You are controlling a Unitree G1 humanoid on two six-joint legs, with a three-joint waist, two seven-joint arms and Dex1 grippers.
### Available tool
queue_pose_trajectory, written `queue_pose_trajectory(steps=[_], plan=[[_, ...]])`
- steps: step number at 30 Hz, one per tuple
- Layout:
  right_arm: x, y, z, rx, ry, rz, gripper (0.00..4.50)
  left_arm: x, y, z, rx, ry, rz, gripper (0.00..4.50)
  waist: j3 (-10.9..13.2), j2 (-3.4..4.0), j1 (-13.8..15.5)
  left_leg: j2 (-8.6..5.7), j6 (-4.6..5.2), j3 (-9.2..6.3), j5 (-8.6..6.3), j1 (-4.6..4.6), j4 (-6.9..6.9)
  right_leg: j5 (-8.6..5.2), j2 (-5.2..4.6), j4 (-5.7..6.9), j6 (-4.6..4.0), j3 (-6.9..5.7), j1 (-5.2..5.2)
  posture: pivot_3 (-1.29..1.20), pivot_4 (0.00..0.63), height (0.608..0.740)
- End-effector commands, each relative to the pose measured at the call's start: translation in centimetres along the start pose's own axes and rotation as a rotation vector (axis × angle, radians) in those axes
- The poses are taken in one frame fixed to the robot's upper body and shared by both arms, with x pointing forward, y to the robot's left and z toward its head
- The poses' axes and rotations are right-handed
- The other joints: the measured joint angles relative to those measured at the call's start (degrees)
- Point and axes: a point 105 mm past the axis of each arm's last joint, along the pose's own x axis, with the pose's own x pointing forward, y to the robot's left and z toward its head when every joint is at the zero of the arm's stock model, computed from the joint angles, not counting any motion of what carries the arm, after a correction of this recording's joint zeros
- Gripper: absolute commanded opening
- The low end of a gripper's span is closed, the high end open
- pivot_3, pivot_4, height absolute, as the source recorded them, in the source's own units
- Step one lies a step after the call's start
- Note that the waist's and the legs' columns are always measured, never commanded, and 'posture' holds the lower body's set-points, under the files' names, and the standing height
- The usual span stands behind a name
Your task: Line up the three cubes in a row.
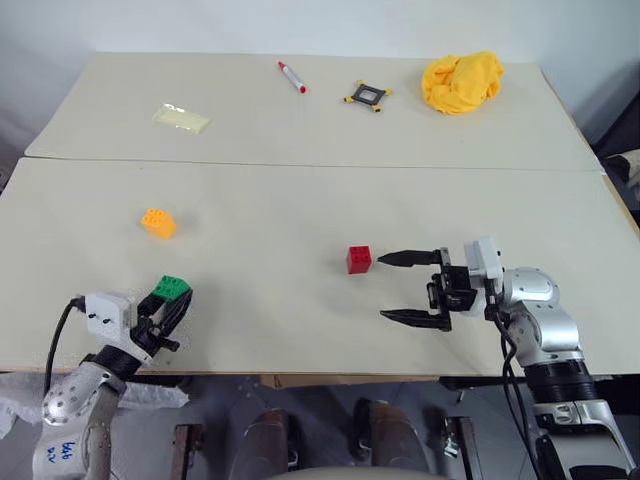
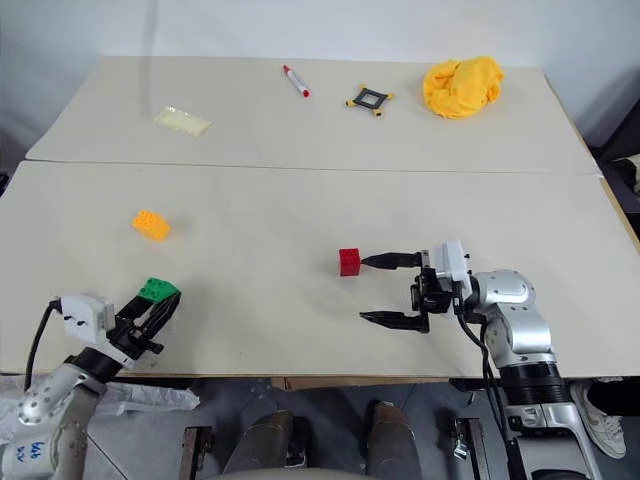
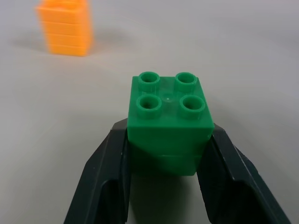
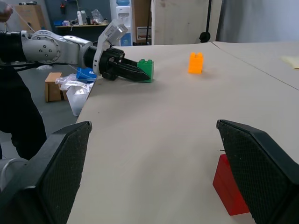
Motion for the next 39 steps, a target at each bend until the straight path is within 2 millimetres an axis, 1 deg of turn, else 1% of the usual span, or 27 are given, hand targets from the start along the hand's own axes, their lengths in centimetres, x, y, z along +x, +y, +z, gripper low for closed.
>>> queue_pose_trajectory(steps=[1,2,3,5,6,7,9,10,11,12,14,17,19,23,27,30,32,34,37,39], plan=[[-1.6,-0.4,1.4,-0.041,-0.005,-0.072,4.50,0.5,-2.9,6.1,0.091,-0.174,-0.409,1.50,0.0,-0.02,0.4,0.00,0.00,-0.01,0.00,-0.02,0.03,0.00,-0.01,0.00,0.00,-0.04,-0.01,0.00,0.150,0.740],[-2.0,-0.5,1.5,-0.041,-0.003,-0.094,4.50,0.8,-3.5,6.8,0.140,-0.151,-0.519,1.50,0.0,-0.02,0.4,0.00,0.00,-0.13,0.00,-0.12,0.15,-0.01,-0.01,0.02,-0.01,-0.04,-0.01,0.00,0.150,0.740],[-2.4,-0.5,1.6,-0.044,0.003,-0.115,4.50,1.4,-3.9,7.0,0.190,-0.110,-0.608,1.50,0.0,0.00,0.6,0.03,-0.01,-0.20,0.00,-0.18,0.26,-0.01,0.00,0.02,-0.02,-0.04,0.00,0.00,0.150,0.740],[-3.1,-0.6,1.6,-0.051,0.017,-0.146,4.50,2.5,-4.3,7.4,0.266,-0.065,-0.728,1.50,-0.1,0.14,0.6,-0.03,-0.01,-0.14,0.00,-0.12,0.30,0.00,0.02,0.07,-0.01,-0.12,0.04,0.00,0.150,0.740],[-3.7,-0.6,1.6,-0.056,0.026,-0.174,4.50,3.7,-4.8,7.7,0.300,-0.056,-0.792,1.50,-0.1,0.24,0.6,-0.08,0.00,-0.10,-0.01,-0.08,0.30,0.00,0.01,0.07,0.01,-0.21,0.06,0.00,0.150,0.740],[-4.6,-0.8,1.6,-0.064,0.038,-0.214,4.50,5.5,-5.4,8.2,0.332,-0.060,-0.854,1.50,-0.1,0.32,1.2,-0.11,0.02,-0.07,-0.02,-0.04,0.29,0.01,0.01,0.08,0.02,-0.22,0.09,0.00,0.150,0.740],[-5.6,-1.1,1.5,-0.072,0.055,-0.268,4.50,8.1,-6.3,8.8,0.378,-0.064,-0.935,1.50,-0.1,0.29,1.3,-0.11,0.05,-0.04,0.00,-0.05,0.34,0.04,0.09,0.05,0.07,-0.32,0.15,0.00,0.150,0.740],[-6.0,-1.1,1.5,-0.078,0.064,-0.291,4.50,9.3,-7.0,8.6,0.397,-0.056,-0.984,1.50,-0.1,0.29,1.5,-0.14,0.05,-0.05,0.00,-0.03,0.34,0.04,0.09,0.08,0.08,-0.33,0.18,0.00,0.150,0.740],[-6.4,-1.0,1.5,-0.084,0.069,-0.316,4.50,10.6,-7.9,7.8,0.455,-0.019,-1.046,1.50,-0.1,0.29,1.4,-0.19,0.05,-0.02,0.00,-0.06,0.36,0.05,0.11,0.07,0.09,-0.33,0.18,0.00,0.150,0.740],[-6.6,-0.8,1.6,-0.078,0.072,-0.327,4.50,11.3,-8.4,7.0,0.513,0.027,-1.101,1.50,-0.1,0.28,1.4,-0.31,0.05,0.03,0.00,-0.08,0.36,0.05,0.14,0.04,0.10,-0.35,0.17,0.00,0.150,0.740],[-6.8,-0.3,1.8,-0.071,0.066,-0.352,4.50,12.3,-8.7,5.7,0.581,0.086,-1.159,1.50,-0.1,0.28,1.1,-0.48,0.05,0.16,0.00,-0.12,0.31,0.04,0.17,0.00,0.11,-0.44,0.17,0.00,0.150,0.740],[-7.0,0.6,2.1,-0.072,0.059,-0.403,4.50,14.5,-9.2,5.4,0.556,0.090,-1.152,1.50,0.0,0.23,0.6,-0.44,0.04,0.16,0.00,-0.16,0.07,0.02,0.20,-0.09,0.11,-0.49,0.07,0.00,0.150,0.740],[-7.0,1.0,2.1,-0.070,0.060,-0.422,4.50,15.2,-9.2,5.1,0.548,0.090,-1.142,1.50,0.0,0.13,0.2,-0.40,0.04,0.14,0.01,-0.20,0.08,0.02,0.21,-0.08,0.11,-0.52,0.03,0.00,0.150,0.740],[-7.1,1.7,2.0,-0.062,0.053,-0.464,4.50,15.9,-9.3,4.6,0.575,0.092,-1.133,1.50,0.0,0.11,0.2,-0.39,0.05,-0.02,0.01,-0.18,0.12,0.02,0.15,-0.05,0.11,-0.51,0.03,0.00,0.150,0.740],[-6.8,2.3,1.6,-0.029,0.049,-0.465,4.50,15.9,-9.8,4.6,0.530,0.084,-1.171,1.50,0.0,0.09,0.2,-0.42,0.08,-0.05,0.02,-0.19,0.14,0.02,0.10,-0.04,0.12,-0.51,0.03,0.00,0.150,0.740],[-6.4,2.2,1.7,-0.017,0.040,-0.453,4.50,15.8,-9.9,4.6,0.475,0.087,-1.197,1.50,0.1,0.07,0.3,-0.42,0.09,-0.08,0.02,-0.21,0.24,0.03,0.10,-0.01,0.12,-0.52,0.04,0.00,0.150,0.740],[-6.0,2.0,1.7,-0.014,0.035,-0.442,4.50,15.9,-9.8,4.9,0.434,0.079,-1.194,2.24,0.1,0.07,0.2,-0.41,0.10,-0.09,0.02,-0.21,0.27,0.03,0.09,0.01,0.12,-0.52,0.04,0.00,0.150,0.740],[-5.8,1.8,1.7,-0.013,0.033,-0.434,4.50,16.0,-9.6,5.3,0.426,0.067,-1.180,2.81,0.1,0.07,0.2,-0.38,0.11,-0.10,0.01,-0.22,0.29,0.03,0.09,0.02,0.12,-0.52,0.04,0.00,0.150,0.740],[-5.3,1.5,1.5,-0.010,0.026,-0.417,4.50,16.3,-8.6,5.6,0.452,0.051,-1.111,3.76,0.1,0.07,0.1,-0.18,0.11,-0.10,0.01,-0.22,0.29,0.03,0.09,0.02,0.13,-0.52,0.04,0.00,0.150,0.740],[-4.8,1.3,1.5,-0.011,0.016,-0.402,4.50,16.2,-7.9,6.4,0.437,0.008,-1.072,4.37,0.1,0.05,0.1,-0.16,0.11,-0.11,0.01,-0.22,0.30,0.03,0.09,0.03,0.13,-0.53,0.04,0.00,0.150,0.740]])
